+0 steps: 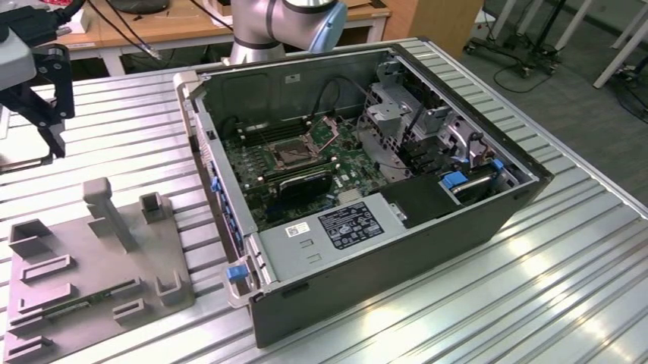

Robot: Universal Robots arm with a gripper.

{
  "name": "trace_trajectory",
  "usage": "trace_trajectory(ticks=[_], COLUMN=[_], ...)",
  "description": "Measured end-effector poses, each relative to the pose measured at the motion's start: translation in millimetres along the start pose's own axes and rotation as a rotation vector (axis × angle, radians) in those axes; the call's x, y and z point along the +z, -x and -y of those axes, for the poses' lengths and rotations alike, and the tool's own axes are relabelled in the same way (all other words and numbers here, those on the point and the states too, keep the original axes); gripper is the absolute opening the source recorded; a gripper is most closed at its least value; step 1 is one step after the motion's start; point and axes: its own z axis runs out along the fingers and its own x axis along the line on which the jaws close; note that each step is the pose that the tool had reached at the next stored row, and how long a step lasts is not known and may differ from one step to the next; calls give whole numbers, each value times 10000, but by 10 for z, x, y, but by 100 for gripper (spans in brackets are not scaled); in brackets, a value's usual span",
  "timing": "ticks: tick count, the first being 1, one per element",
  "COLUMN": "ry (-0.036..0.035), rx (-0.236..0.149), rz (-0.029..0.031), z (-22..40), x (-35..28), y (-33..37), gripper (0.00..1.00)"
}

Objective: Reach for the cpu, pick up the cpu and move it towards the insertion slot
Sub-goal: 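Pick up the cpu and move it towards the insertion slot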

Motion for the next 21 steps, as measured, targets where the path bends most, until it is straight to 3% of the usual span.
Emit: trace_trajectory(ticks=[21], ry=[1], rx=[0], rz=[0], z=[1], x=[3], y=[126], gripper=[55])
